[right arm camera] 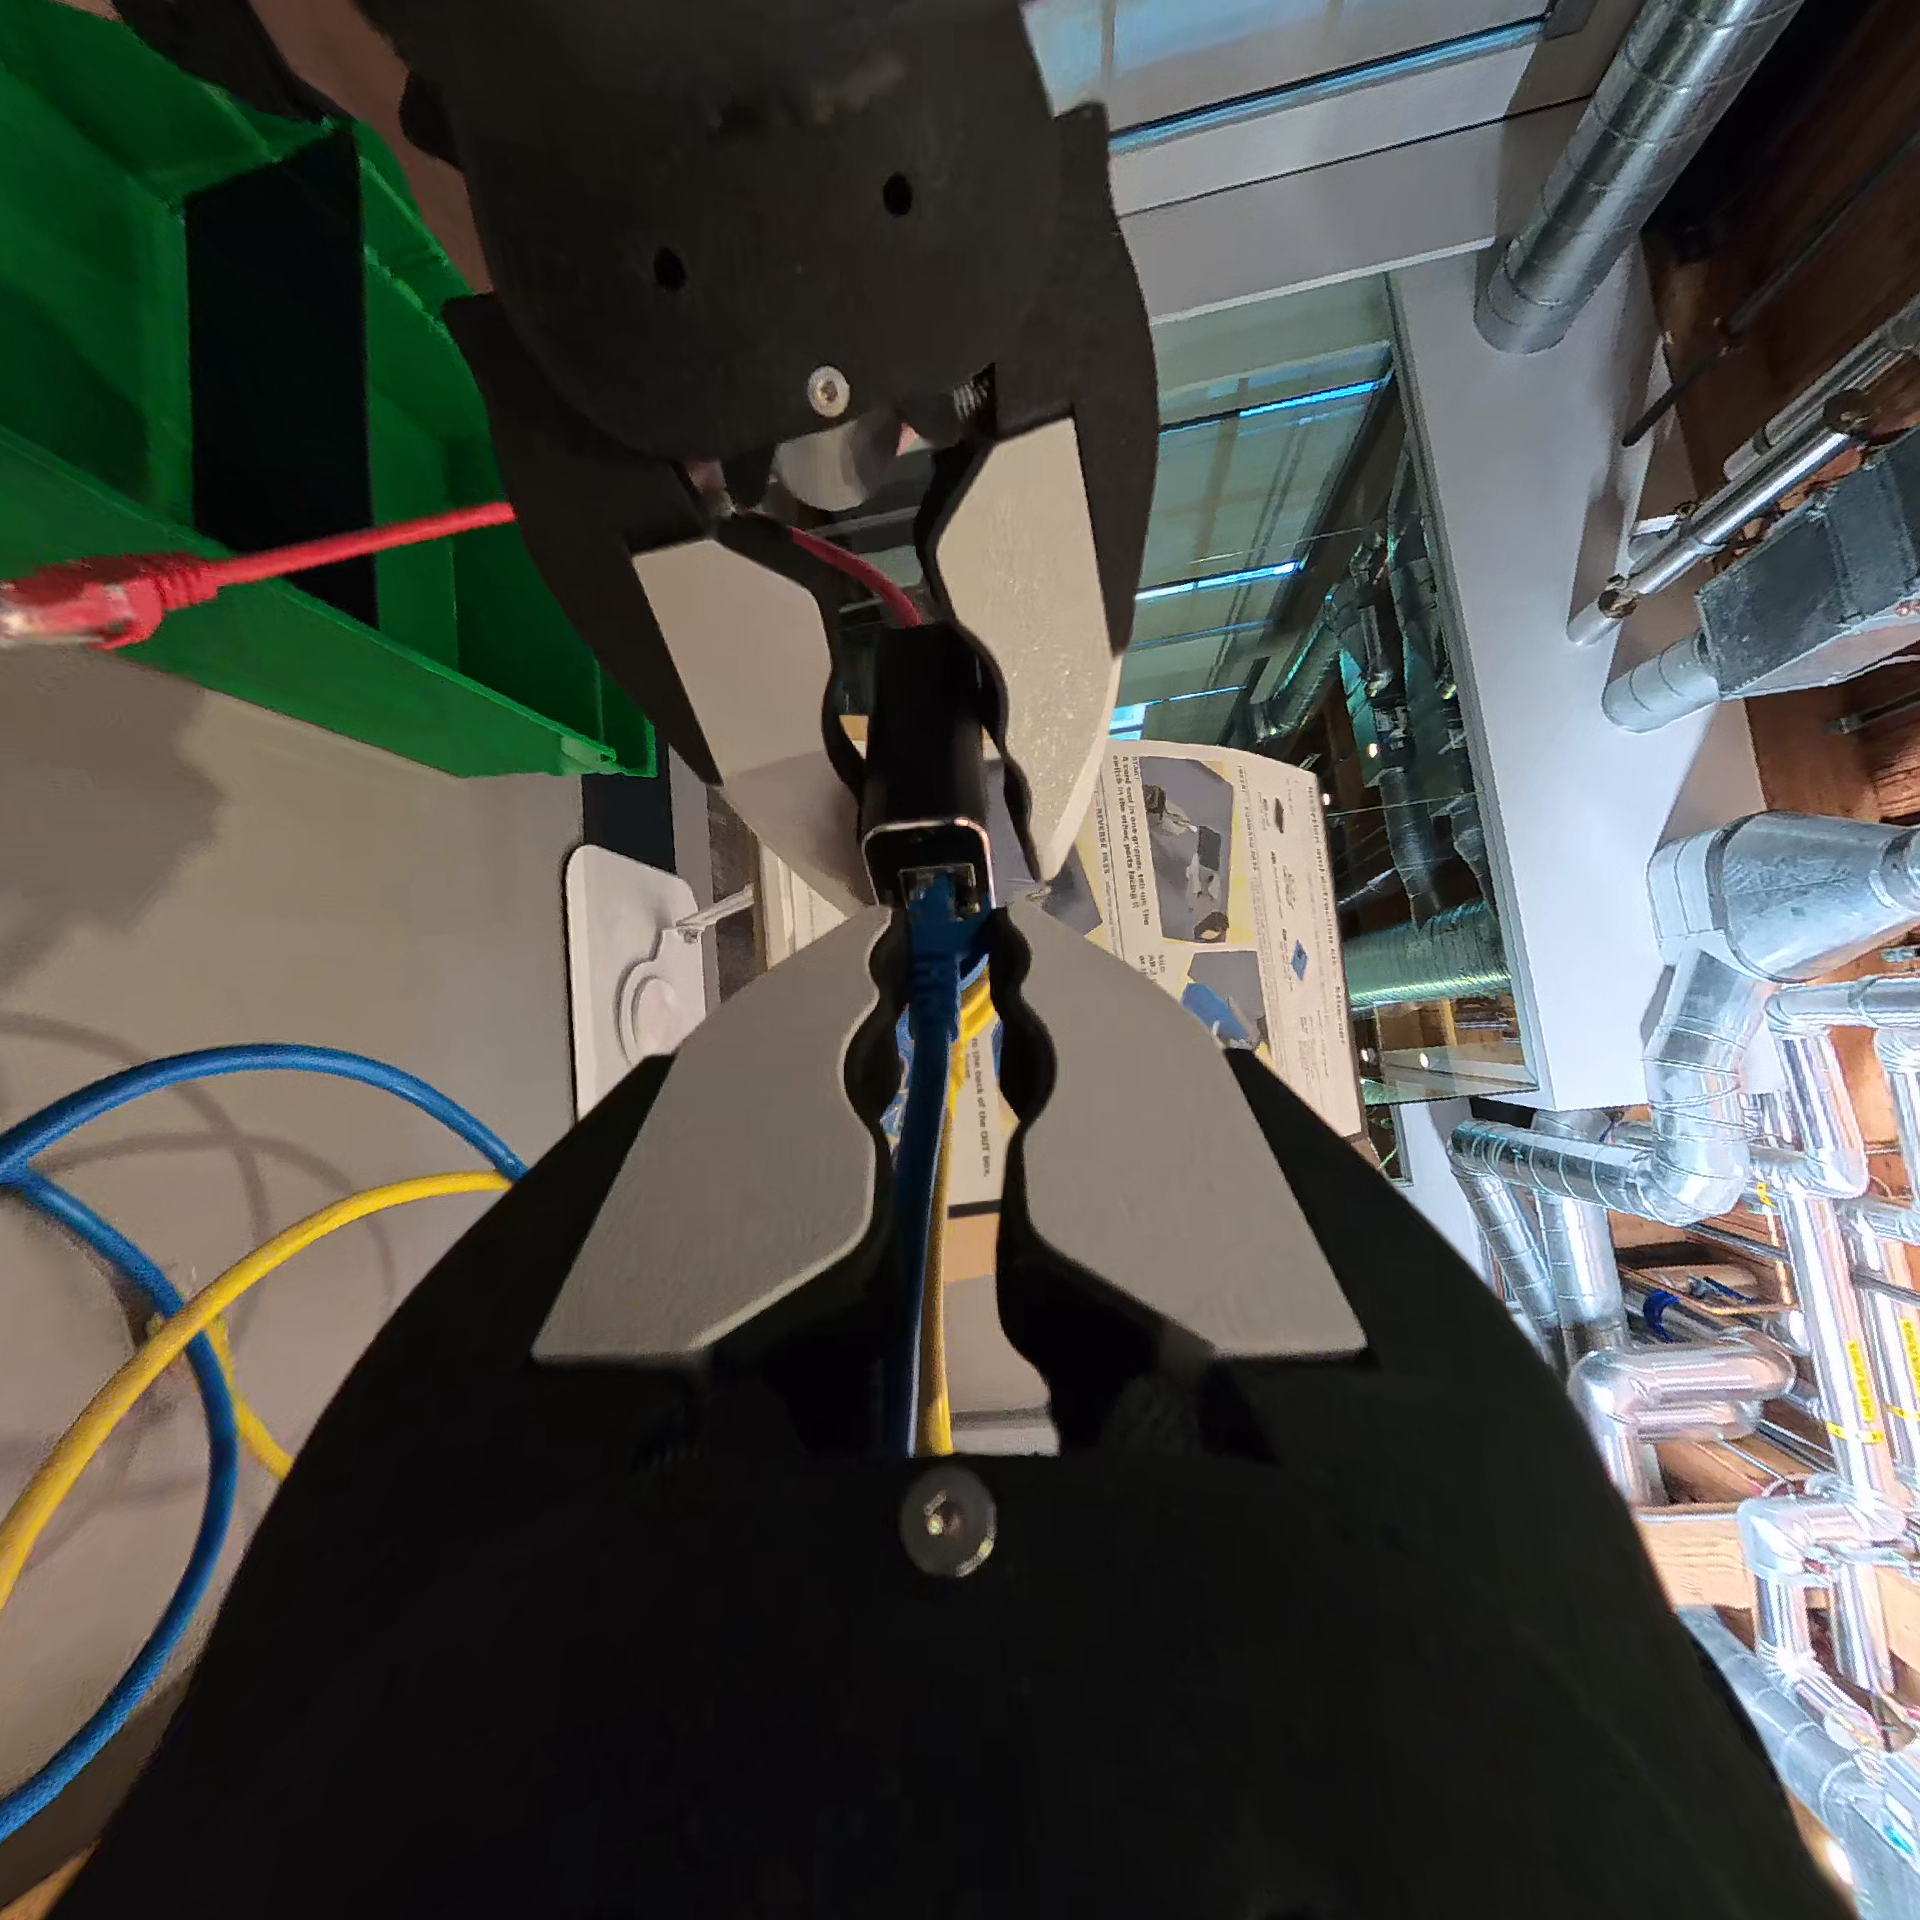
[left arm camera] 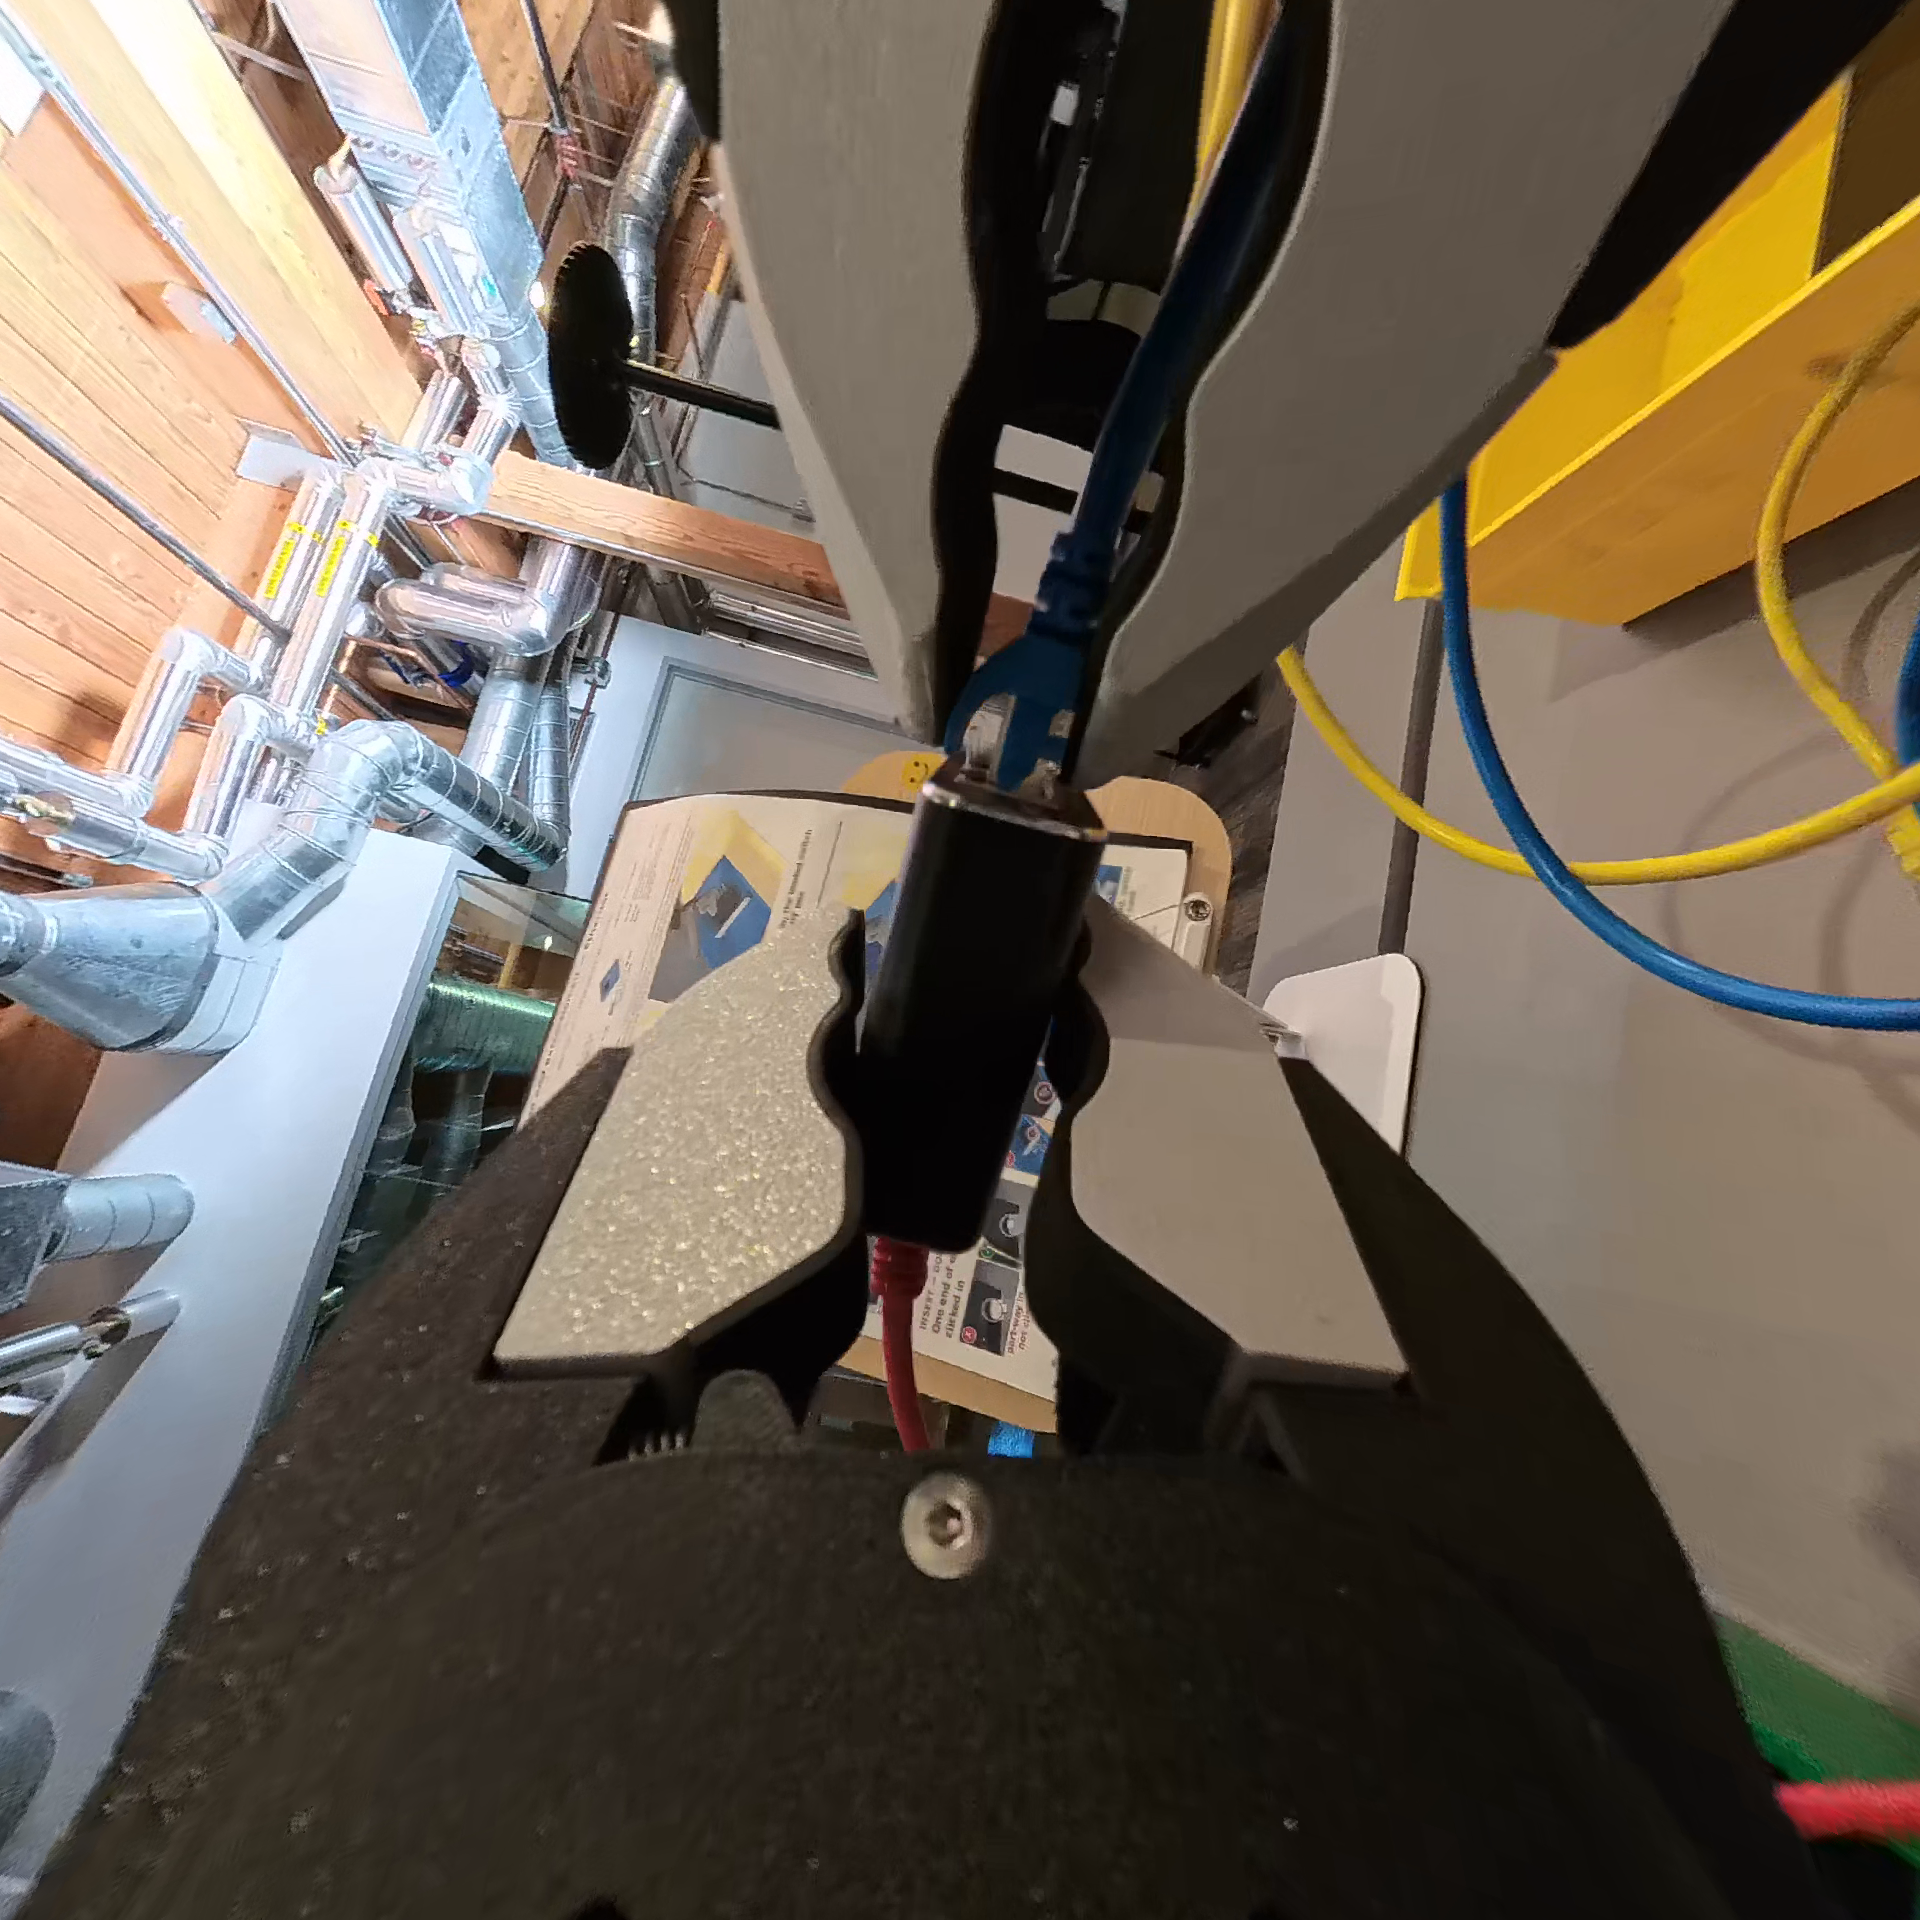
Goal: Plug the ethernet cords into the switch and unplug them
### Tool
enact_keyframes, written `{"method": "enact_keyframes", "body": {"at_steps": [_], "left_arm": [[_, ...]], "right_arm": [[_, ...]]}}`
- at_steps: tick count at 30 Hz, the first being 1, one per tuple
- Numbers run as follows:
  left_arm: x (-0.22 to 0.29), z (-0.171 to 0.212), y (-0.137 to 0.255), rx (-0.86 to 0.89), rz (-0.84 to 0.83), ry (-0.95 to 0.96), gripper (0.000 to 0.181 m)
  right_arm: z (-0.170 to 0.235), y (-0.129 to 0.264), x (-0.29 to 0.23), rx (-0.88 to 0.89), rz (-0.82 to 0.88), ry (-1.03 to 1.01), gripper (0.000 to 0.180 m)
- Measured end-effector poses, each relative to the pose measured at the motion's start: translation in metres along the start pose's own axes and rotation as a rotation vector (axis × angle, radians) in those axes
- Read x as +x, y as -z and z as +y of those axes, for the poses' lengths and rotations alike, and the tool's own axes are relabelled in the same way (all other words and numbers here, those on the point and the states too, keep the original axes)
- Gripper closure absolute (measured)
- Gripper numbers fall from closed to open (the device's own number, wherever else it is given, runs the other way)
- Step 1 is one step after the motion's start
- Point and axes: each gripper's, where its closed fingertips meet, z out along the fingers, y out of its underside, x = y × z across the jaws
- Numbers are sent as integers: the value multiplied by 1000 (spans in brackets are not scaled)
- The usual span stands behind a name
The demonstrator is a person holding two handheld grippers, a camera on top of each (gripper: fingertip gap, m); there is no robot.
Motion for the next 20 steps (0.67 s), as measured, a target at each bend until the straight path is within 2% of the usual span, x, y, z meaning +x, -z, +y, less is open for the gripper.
{"method": "enact_keyframes", "body": {"at_steps": [9,20], "left_arm": [[9,3,-9,-36,25,-35,150],[42,23,-24,-90,196,4,148]], "right_arm": [[10,0,-11,-44,-53,48,164],[28,-5,-40,-93,-228,18,164]]}}
